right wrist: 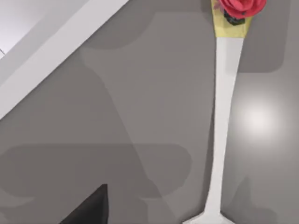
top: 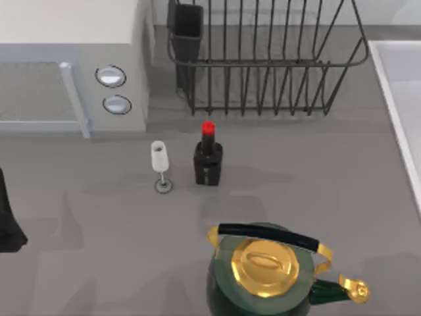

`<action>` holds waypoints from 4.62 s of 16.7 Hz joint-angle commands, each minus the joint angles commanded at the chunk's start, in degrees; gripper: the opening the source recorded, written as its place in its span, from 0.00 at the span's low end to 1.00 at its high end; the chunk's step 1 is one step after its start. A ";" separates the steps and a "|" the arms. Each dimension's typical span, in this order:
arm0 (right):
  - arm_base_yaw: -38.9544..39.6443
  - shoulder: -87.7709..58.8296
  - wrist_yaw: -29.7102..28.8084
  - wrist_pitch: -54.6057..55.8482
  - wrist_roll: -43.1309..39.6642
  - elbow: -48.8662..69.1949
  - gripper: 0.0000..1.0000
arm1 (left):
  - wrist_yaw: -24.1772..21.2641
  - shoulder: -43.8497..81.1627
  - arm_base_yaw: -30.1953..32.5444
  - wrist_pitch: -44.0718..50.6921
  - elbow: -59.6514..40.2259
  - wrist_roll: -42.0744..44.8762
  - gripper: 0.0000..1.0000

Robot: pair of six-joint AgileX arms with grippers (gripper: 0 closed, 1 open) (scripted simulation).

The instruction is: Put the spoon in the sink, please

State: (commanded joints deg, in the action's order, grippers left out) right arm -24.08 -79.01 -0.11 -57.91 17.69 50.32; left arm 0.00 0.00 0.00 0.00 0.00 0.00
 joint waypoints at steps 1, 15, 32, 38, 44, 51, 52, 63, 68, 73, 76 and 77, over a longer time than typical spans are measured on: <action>-0.51 -1.61 0.00 -1.19 0.37 1.06 1.00 | 0.00 0.00 0.00 0.00 0.00 0.00 1.00; -0.76 -10.42 0.00 14.60 0.92 -6.74 1.00 | 0.00 0.00 0.00 0.00 0.00 0.00 1.00; -0.75 -15.42 0.00 24.53 1.04 -12.21 0.40 | 0.00 0.00 0.00 0.00 0.00 0.00 1.00; -0.75 -15.42 0.00 24.53 1.04 -12.21 0.00 | 0.00 0.00 0.00 0.00 0.00 0.00 1.00; -0.75 -15.42 0.00 24.53 1.04 -12.21 0.00 | 0.00 0.00 0.00 0.00 0.00 0.00 1.00; -0.56 -9.07 -0.63 13.47 0.78 -5.25 0.00 | 0.00 0.00 0.00 0.00 0.00 0.00 1.00; -0.55 -8.01 -0.63 10.26 0.71 -3.53 0.00 | 0.00 0.00 0.00 0.00 0.00 0.00 1.00; -0.75 -1.73 -0.60 -5.28 0.74 5.59 0.00 | 0.00 0.00 0.00 0.00 0.00 0.00 1.00; 0.40 -9.58 -0.69 -9.11 2.55 14.47 0.00 | 0.00 0.00 0.00 0.00 0.00 0.00 1.00; 3.56 -27.05 -0.85 -17.35 6.07 38.03 0.00 | 0.00 0.00 0.00 0.00 0.00 0.00 1.00; 5.96 -39.61 -0.90 -23.27 8.63 57.05 0.00 | 0.00 0.00 0.00 0.00 0.00 0.00 1.00; 6.77 -43.83 -0.91 -25.26 9.53 63.49 0.00 | 0.00 0.00 0.00 0.00 0.00 0.00 1.00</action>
State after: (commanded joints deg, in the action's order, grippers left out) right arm -17.31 -122.85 -1.02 -83.17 27.22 113.81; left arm 0.00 0.00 0.00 0.00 0.00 0.00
